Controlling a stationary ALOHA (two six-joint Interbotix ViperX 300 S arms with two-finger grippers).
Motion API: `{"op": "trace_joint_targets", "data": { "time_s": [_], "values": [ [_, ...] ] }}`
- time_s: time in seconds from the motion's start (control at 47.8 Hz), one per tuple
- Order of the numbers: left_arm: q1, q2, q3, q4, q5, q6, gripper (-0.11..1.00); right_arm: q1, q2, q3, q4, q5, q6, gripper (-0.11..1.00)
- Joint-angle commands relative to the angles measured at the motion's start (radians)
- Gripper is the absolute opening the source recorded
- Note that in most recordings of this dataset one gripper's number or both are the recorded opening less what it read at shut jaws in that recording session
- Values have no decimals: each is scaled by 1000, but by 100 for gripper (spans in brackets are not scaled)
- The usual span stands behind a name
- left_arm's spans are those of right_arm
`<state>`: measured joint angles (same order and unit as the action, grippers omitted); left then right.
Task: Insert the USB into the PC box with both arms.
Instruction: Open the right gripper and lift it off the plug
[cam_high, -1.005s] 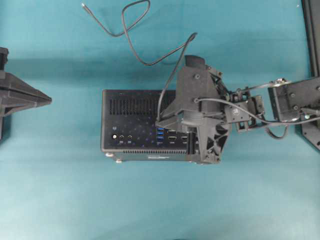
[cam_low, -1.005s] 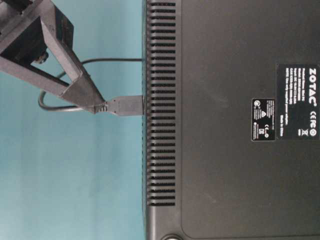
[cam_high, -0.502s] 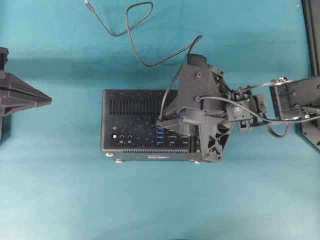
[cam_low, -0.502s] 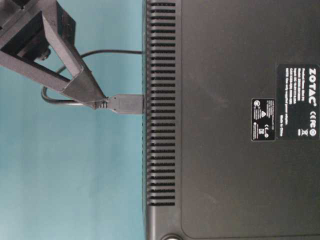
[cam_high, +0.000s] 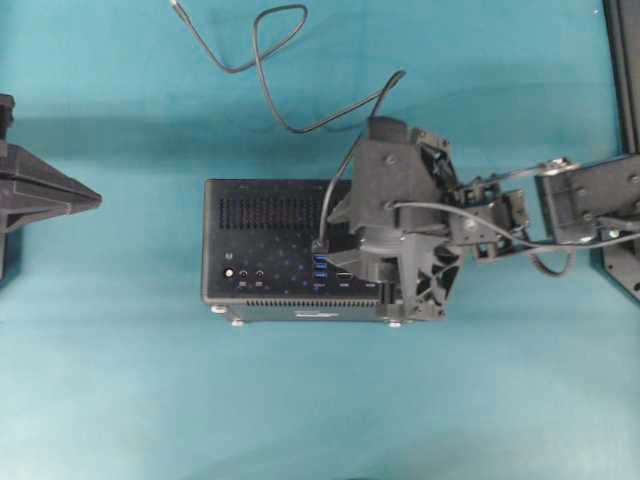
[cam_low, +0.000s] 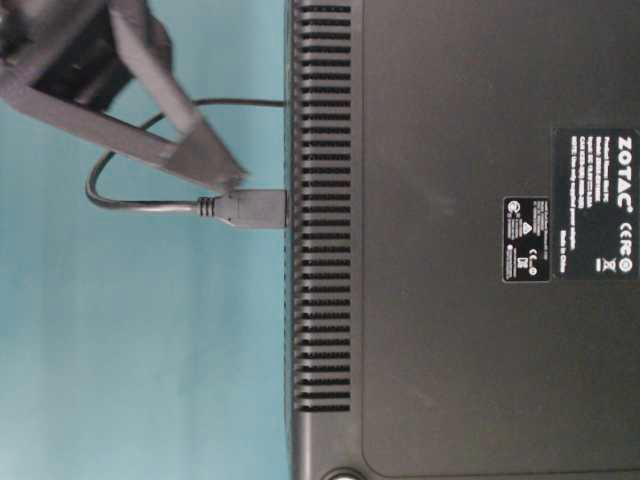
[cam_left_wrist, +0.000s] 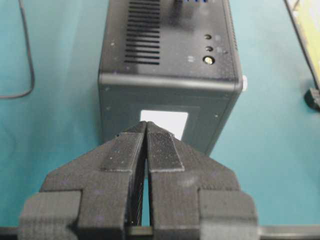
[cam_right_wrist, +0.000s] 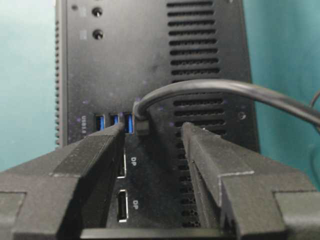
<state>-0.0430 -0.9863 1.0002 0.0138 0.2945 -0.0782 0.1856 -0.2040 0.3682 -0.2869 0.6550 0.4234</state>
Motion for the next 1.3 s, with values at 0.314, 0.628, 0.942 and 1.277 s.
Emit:
{"op": "trace_joint_targets", "data": {
  "time_s": [0.314, 0.628, 0.942, 1.277],
  "values": [
    [-2, 3, -6, 2, -8, 2, 0, 3, -97, -17, -3, 8, 5, 57],
    [-2, -21, -6, 2, -31, 11, 0, 18, -156, 14, -2, 17, 5, 57],
    [-2, -52, -14, 3, -29, 9, 0, 34, -210, 26, -2, 117, 5, 57],
    [-17, -63, -17, 3, -77, 14, 0, 35, -272, 67, -2, 123, 9, 57]
  ]
}}
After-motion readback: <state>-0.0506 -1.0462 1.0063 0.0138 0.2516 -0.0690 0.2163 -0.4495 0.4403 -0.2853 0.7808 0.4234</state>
